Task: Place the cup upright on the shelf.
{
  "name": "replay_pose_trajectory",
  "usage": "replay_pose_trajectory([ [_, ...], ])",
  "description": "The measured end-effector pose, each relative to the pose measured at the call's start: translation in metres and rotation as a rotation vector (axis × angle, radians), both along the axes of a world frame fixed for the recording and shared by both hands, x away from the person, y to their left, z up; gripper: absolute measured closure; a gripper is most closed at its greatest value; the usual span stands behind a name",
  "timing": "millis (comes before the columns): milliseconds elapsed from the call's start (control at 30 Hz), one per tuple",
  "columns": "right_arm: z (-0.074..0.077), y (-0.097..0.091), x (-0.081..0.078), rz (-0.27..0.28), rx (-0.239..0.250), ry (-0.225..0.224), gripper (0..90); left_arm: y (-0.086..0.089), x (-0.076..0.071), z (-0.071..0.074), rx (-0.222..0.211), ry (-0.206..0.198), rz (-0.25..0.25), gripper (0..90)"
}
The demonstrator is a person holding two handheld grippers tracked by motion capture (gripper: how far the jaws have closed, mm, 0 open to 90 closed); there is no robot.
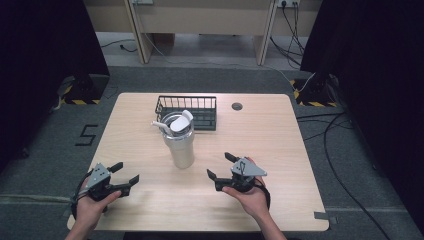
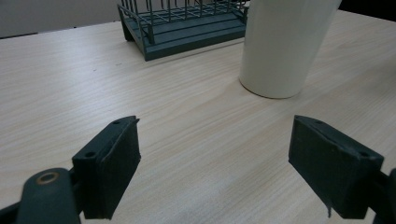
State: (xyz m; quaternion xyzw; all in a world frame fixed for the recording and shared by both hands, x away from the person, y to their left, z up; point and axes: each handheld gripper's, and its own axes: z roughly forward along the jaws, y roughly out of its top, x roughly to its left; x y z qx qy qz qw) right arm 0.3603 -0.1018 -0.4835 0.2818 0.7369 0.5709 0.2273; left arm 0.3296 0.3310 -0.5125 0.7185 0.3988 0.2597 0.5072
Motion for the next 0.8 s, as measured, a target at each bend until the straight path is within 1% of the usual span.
replay_pose_trajectory([
  [233, -0.002, 0.018, 0.013, 0.025, -0.005, 0.003, 14.9, 0.0, 0.0, 0.0, -0.002, 0.0, 0.001, 15.9],
  [533, -0.004, 0.032, 0.027, 0.042, -0.009, 0.01, 14.9, 0.0, 0.0, 0.0, -0.001, 0.0, -0.003, 15.8],
  [567, -0.004, 0.036, 0.03, 0.047, -0.007, 0.007, 14.9, -0.001, 0.0, 0.0, -0.001, -0.001, -0.003, 15.9],
  [800, -0.007, 0.051, 0.042, 0.062, -0.012, 0.01, 14.9, 0.001, 0.0, 0.0, -0.003, 0.0, 0.0, 15.9],
])
